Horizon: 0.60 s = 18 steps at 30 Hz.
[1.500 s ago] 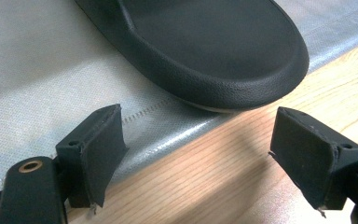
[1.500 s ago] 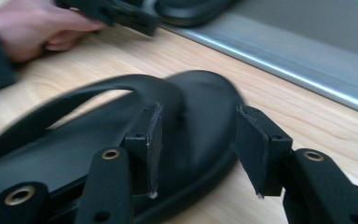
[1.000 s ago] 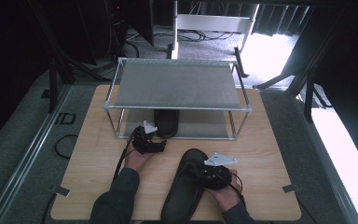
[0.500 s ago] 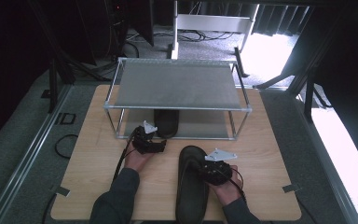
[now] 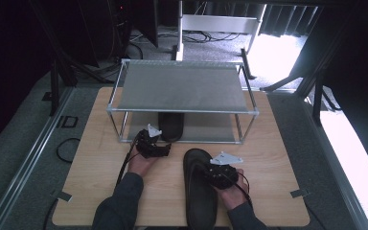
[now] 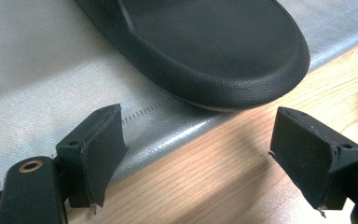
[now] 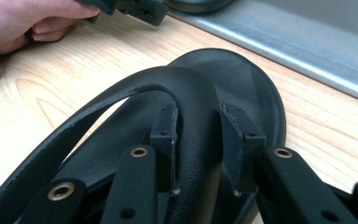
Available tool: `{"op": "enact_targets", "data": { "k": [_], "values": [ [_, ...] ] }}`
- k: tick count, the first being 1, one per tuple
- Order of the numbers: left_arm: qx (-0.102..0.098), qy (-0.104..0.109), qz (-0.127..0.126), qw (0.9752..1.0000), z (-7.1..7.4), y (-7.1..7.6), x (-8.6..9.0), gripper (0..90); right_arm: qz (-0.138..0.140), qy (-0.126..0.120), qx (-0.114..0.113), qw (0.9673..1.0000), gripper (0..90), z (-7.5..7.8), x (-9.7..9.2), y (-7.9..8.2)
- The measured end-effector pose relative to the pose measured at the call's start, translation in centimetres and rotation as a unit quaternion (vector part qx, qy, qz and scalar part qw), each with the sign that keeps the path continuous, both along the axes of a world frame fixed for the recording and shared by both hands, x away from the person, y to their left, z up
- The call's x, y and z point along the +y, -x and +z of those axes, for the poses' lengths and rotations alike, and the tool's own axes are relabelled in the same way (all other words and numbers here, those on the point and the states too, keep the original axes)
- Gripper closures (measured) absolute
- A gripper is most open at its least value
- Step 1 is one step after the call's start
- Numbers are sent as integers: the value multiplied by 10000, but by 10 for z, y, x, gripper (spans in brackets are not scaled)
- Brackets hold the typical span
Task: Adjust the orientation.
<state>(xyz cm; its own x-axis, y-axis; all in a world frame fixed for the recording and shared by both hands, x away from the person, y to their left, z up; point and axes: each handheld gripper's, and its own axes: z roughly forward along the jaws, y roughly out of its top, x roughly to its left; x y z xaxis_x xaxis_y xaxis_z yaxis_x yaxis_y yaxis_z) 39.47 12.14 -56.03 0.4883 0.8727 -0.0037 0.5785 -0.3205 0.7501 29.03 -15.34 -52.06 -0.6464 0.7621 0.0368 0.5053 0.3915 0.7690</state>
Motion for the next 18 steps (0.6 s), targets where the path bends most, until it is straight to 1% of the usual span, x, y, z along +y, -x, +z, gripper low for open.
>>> {"op": "enact_targets", "data": {
  "k": [1,4,8,18],
  "values": [
    [0,0,0,10000,0,0,0,181,0,0,0,10000,681,0,0,0],
    [2,1,-1,10000,0,0,0,182,-36,-26,-141,9999,683,3,-2,-1],
    [3,-2,-3,10000,0,0,0,181,-68,13,-241,9997,683,8,-3,-7],
    [17,21,-9,10000,0,0,1,182,-70,147,-438,9989,683,16,1,-36]
  ]
}}
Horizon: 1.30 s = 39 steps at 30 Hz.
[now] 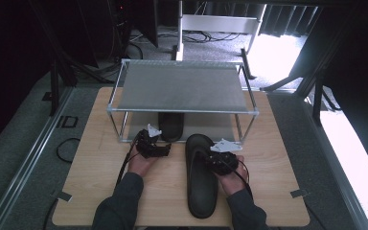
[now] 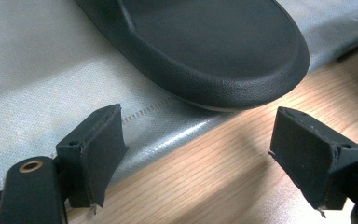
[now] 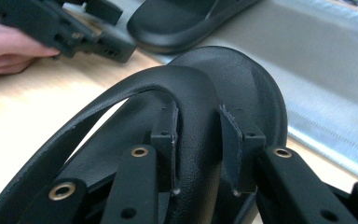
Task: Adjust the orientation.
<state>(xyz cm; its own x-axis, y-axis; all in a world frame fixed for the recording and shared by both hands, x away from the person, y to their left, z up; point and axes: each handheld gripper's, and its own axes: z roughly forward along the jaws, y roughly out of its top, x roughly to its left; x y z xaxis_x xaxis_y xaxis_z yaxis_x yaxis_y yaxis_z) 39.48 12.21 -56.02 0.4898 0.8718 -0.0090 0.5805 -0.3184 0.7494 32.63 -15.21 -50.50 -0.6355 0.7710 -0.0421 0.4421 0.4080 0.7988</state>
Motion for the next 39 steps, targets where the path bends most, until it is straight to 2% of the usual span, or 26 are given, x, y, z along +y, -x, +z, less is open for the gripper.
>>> {"op": "enact_targets", "data": {
  "k": [17,24,27,33,39],
  "values": [
    [-5,37,7,10000,0,0,0,182,-197,-29,-335,9992,682,8,7,-48],
    [-9,49,15,10000,0,0,0,182,-265,-30,-314,9992,682,5,10,-68],
    [-6,35,7,10000,0,0,0,182,-379,-166,-258,9988,682,-2,10,-74],
    [-5,38,5,10000,0,0,0,182,-425,-139,-266,9986,683,-7,12,-80],
    [-13,54,19,10000,0,0,0,182,-559,-223,-284,9978,683,-7,13,-87]
  ]
}}
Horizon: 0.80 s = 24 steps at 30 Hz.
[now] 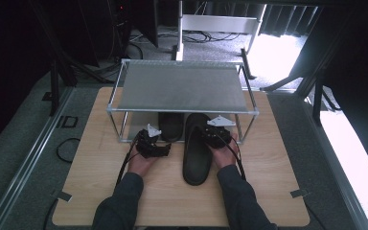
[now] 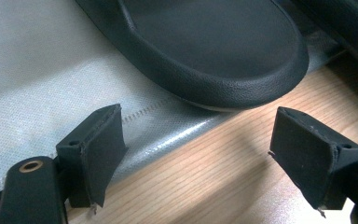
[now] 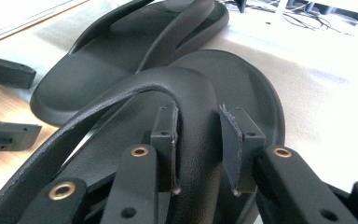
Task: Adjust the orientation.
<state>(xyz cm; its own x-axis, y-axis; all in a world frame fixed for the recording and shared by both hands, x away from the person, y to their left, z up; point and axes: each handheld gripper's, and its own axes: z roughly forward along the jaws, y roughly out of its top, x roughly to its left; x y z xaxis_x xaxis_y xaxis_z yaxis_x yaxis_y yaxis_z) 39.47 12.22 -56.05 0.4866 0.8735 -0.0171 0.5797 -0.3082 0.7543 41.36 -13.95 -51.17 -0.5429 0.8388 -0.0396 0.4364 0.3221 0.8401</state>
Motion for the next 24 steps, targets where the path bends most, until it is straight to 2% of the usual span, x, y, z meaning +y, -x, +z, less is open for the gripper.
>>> {"op": "enact_targets", "data": {
  "k": [6,7,8,11,13,20,24],
  "values": [
    [9,-15,-13,10000,0,0,0,182,-37,3,37,10000,675,-2,4,-2],
    [23,-31,-18,10000,0,0,1,183,-17,37,87,10000,663,-4,5,-1],
    [10,-22,-11,10000,0,0,1,184,2,62,81,9999,629,-5,6,0],
    [14,-30,-17,10000,0,0,1,187,27,57,24,10000,605,-5,5,4],
    [11,-35,-18,10000,0,0,1,187,74,134,-52,9999,556,-3,4,9],
    [12,-27,-14,10000,0,0,1,187,136,100,-110,9998,485,1,-2,27],
    [13,-35,-14,10000,0,0,1,187,320,53,1,9995,437,1,-3,49]
  ]
}}
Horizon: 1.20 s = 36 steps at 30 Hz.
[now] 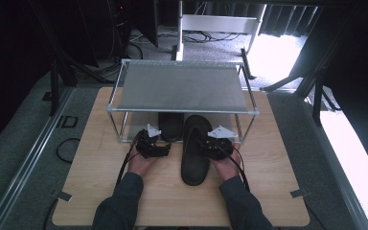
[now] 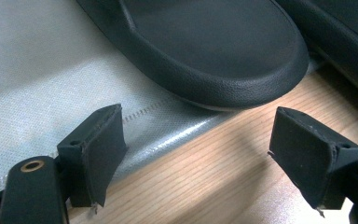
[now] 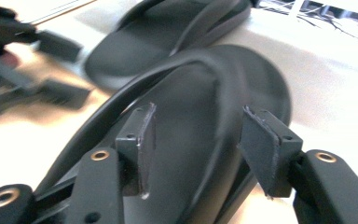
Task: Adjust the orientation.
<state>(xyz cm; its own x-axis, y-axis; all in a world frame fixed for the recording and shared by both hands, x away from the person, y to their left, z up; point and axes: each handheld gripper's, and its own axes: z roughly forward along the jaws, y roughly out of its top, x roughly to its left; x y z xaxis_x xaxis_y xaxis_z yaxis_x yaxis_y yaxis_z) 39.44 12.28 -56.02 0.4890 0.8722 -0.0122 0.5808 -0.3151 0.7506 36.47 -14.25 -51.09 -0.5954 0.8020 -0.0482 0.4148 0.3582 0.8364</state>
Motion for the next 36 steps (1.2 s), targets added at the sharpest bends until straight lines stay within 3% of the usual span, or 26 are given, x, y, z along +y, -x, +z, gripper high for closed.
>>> {"op": "enact_targets", "data": {
  "k": [4,7,16,26,36],
  "values": [
    [-4,-3,4,10000,0,0,0,187,199,60,-3,9998,404,-1,0,27],
    [-1,-3,4,10000,0,0,0,188,294,-72,66,9995,383,-2,-5,43],
    [-7,-13,13,10000,0,0,0,190,559,6,348,9978,300,-14,-10,78],
    [-4,-2,12,10000,0,0,0,190,769,307,549,9951,218,-27,-3,97],
    [-5,16,37,10000,0,0,0,201,818,500,652,9933,184,-38,2,95]
  ]
}}
